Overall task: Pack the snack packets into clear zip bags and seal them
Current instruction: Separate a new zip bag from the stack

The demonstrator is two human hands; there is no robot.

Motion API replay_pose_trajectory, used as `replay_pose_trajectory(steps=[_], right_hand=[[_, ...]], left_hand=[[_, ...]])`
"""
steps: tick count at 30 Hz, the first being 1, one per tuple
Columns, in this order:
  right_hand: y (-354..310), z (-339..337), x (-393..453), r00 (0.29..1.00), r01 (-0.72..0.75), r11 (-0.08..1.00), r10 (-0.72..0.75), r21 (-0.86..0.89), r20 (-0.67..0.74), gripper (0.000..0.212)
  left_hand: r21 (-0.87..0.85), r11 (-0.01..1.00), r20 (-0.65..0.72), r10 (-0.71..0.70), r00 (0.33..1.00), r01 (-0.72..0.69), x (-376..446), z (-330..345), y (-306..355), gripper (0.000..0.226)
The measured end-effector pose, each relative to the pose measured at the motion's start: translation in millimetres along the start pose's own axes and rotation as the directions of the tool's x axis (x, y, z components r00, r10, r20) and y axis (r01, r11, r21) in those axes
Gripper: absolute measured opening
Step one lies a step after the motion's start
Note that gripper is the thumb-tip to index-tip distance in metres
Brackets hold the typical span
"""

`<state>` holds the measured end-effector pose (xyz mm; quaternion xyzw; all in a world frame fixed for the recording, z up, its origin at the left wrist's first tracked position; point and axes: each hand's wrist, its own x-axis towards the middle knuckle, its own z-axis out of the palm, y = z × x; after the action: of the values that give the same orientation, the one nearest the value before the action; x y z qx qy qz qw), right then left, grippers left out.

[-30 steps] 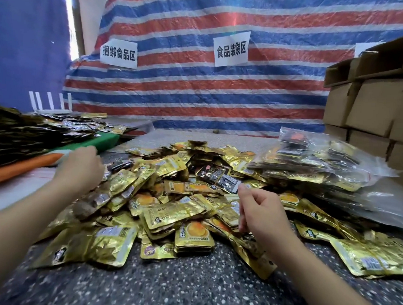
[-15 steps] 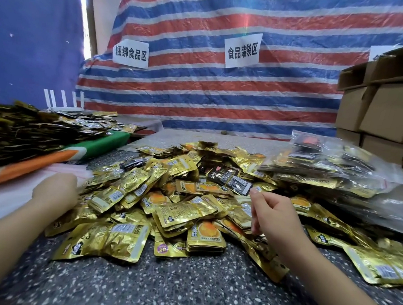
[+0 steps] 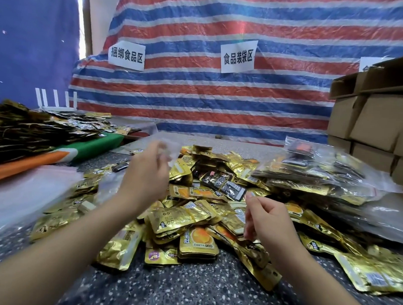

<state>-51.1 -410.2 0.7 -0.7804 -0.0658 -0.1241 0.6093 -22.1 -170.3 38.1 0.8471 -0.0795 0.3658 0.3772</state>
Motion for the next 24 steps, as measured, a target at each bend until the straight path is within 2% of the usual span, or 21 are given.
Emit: replay_pose_trajectory(steps=[4,8,11,14,16,19,22,24], right_hand=[[-3.6,-2.1,1.8,0.958,-0.277,0.943,0.257,0.182,0.127,0.028],[-4.2,-9.5,9.2,0.921,-0.389,0.856,0.356,0.340,0.159,0.027],[-3.5,-17.6,15.2,0.903,-0.429,0.802,0.399,0.416,0.162,0.041],[0.7,-23.8,18.4,0.880,-0.470,0.809,0.461,0.354,0.115,0.056],[2.0,-25.4,18.3,0.861,-0.504,0.817,0.500,0.280,0.092,0.057],[1.9,-25.5,16.6,0.852,-0.523,0.830,0.518,0.197,0.077,0.041],[-2.2,-26.8,15.9,0.882,-0.470,0.854,0.462,0.224,0.092,0.019],[-5.1,-28.5,17.0,0.910,-0.414,0.870,0.406,0.270,0.088,0.018]], left_hand=[[-0.199,0.979,0.211,0.092,0.973,-0.049,-38.5,53.0,41.0,0.021],[-0.281,0.959,0.322,0.132,0.937,-0.039,-57.8,75.0,37.2,0.020],[-0.386,0.922,0.413,0.202,0.888,-0.030,-60.7,75.4,31.9,0.022],[-0.420,0.906,0.473,0.270,0.839,-0.054,-65.6,74.1,30.7,0.028],[-0.418,0.905,0.494,0.297,0.817,-0.076,-66.5,73.6,30.2,0.034],[-0.384,0.913,0.498,0.330,0.802,-0.138,-66.4,71.1,30.8,0.031],[-0.348,0.919,0.487,0.347,0.801,-0.186,-66.2,68.4,34.2,0.029],[-0.349,0.925,0.499,0.318,0.806,-0.149,-64.8,66.8,36.5,0.047]])
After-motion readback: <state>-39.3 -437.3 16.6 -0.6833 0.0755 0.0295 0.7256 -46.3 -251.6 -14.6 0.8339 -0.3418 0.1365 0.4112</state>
